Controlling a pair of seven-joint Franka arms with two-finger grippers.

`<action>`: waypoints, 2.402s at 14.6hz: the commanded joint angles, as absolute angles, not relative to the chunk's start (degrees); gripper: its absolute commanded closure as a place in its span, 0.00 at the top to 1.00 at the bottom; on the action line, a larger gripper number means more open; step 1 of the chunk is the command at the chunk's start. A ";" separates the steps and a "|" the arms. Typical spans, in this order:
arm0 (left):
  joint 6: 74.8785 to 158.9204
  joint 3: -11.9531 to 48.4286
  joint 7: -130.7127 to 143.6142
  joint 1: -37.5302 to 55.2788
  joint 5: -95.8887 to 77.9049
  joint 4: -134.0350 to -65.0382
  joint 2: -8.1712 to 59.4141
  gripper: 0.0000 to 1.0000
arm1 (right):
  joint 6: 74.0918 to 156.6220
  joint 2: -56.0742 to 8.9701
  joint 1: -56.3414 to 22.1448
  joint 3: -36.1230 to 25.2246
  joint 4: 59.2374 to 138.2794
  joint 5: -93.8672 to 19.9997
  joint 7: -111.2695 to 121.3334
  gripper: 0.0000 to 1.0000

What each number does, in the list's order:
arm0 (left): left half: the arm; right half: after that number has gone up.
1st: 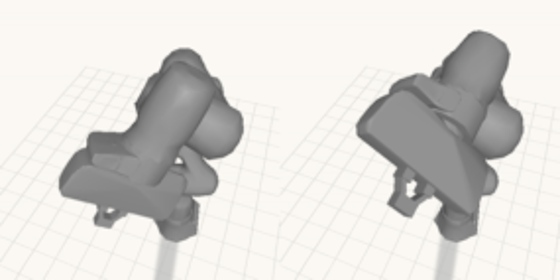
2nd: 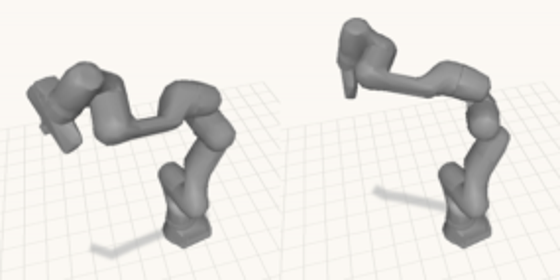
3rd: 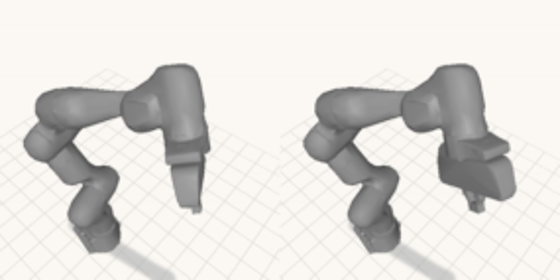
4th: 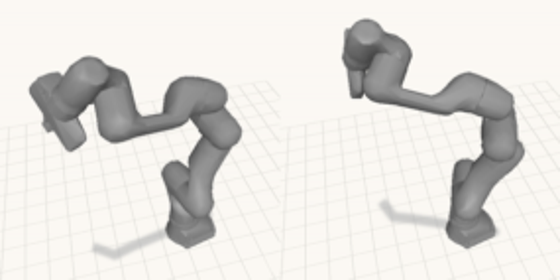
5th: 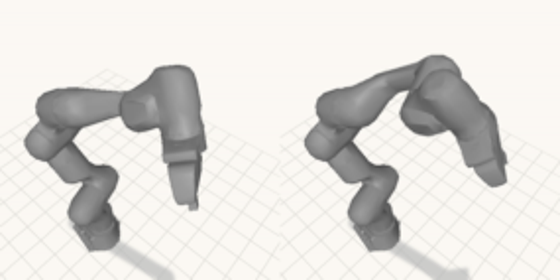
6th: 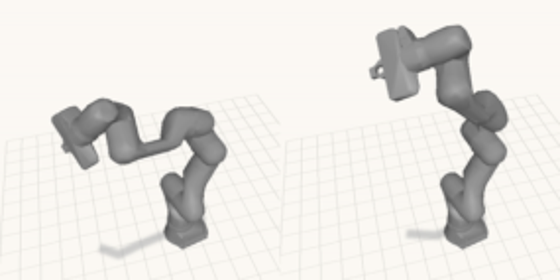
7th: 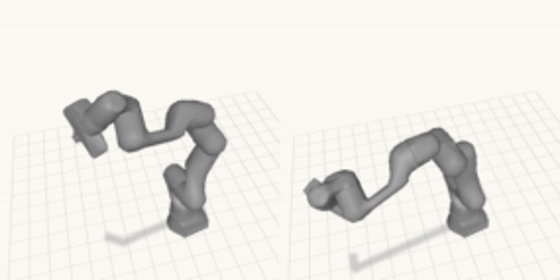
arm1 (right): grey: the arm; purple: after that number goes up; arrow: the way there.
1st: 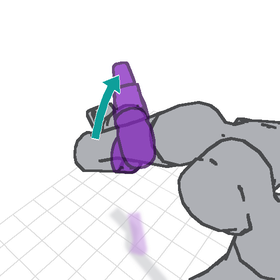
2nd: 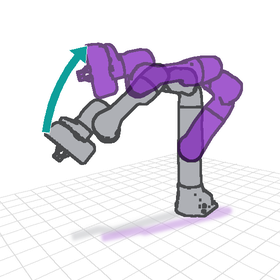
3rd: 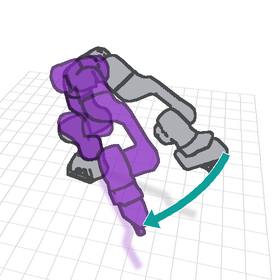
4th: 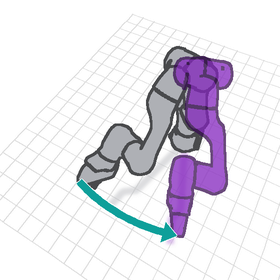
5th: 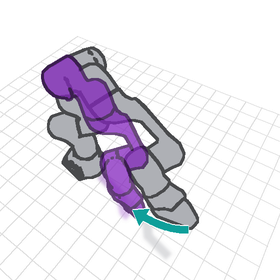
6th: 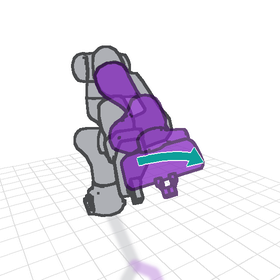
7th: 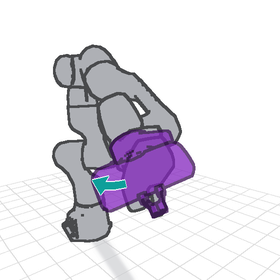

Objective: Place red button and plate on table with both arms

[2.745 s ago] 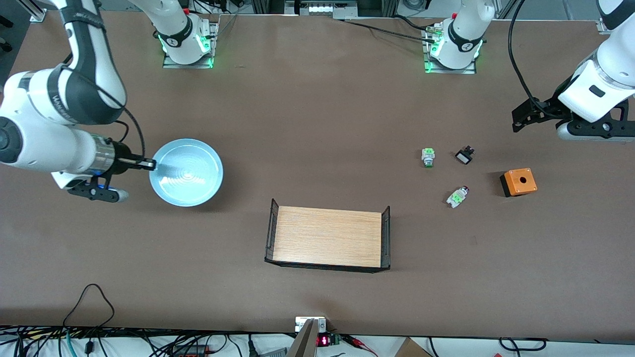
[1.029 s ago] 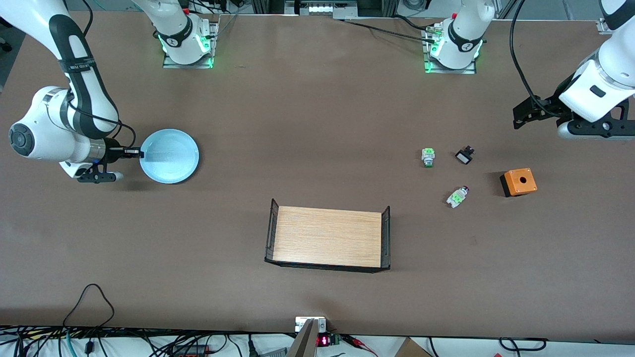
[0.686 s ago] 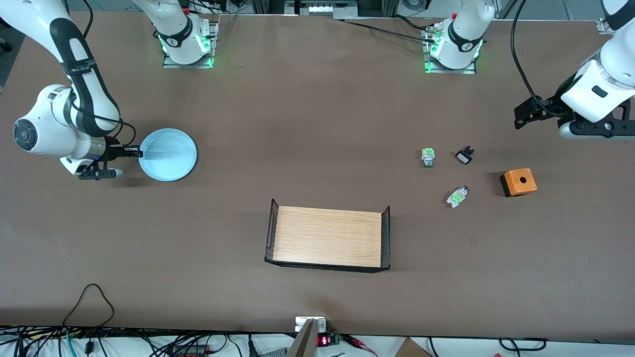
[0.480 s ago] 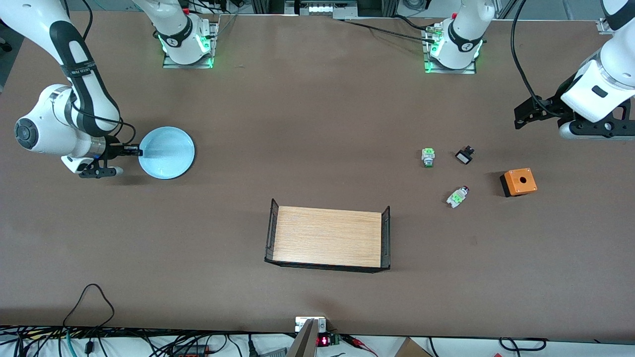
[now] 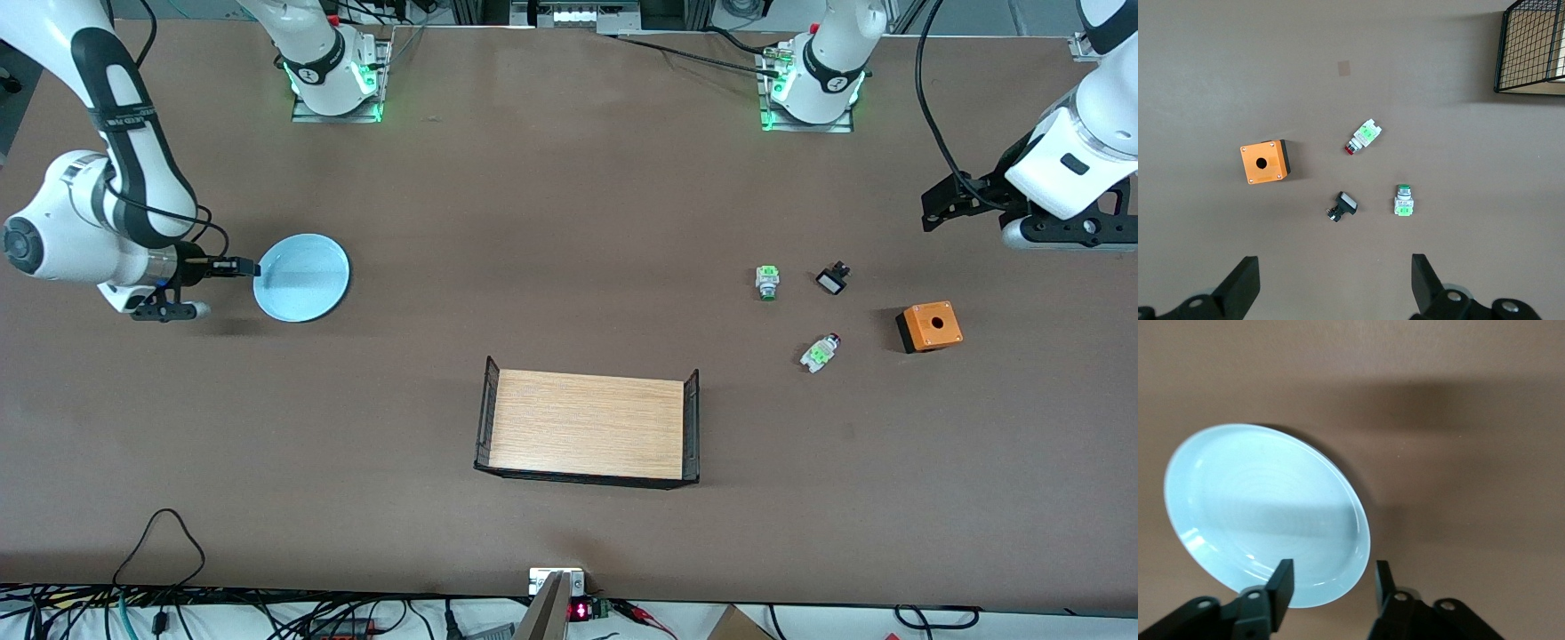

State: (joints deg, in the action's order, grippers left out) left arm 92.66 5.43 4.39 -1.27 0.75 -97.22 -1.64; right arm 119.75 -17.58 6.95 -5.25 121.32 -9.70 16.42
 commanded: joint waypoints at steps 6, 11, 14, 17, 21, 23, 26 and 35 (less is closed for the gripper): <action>91.49 5.45 3.17 -1.41 0.70 -95.36 -0.70 1.00 | 115.93 -16.00 -1.04 -4.39 113.74 -9.32 3.70 1.00; 91.50 5.54 3.51 -1.41 0.97 -95.36 -0.79 1.00 | 100.59 -15.91 -1.58 -4.40 99.36 -6.77 1.34 1.00; 91.49 5.54 3.52 -1.41 0.97 -95.36 -0.79 1.00 | 90.55 -15.91 -3.95 -4.48 88.80 -4.06 -0.97 1.00; 91.49 5.54 3.52 -1.32 0.97 -95.36 -0.79 1.00 | 87.89 -15.03 -7.02 -4.39 82.98 0.70 -0.35 1.00; 91.49 5.54 3.52 -1.41 0.97 -95.36 -0.79 1.00 | 88.24 -12.66 -7.21 -5.01 81.65 2.20 -3.94 1.00; 91.49 5.54 3.52 -1.41 0.97 -95.36 -0.79 1.00 | 88.59 -11.34 -6.95 -5.10 81.47 1.85 -5.88 1.00; 91.49 5.54 3.52 -1.41 0.97 -95.36 -0.79 1.00 | 89.03 -9.06 -5.55 -5.89 84.97 3.43 -4.92 1.00; 91.41 5.45 3.34 -1.41 0.97 -95.36 -0.79 1.00 | 95.80 -4.13 -3.52 -5.89 93.60 2.72 -1.58 1.00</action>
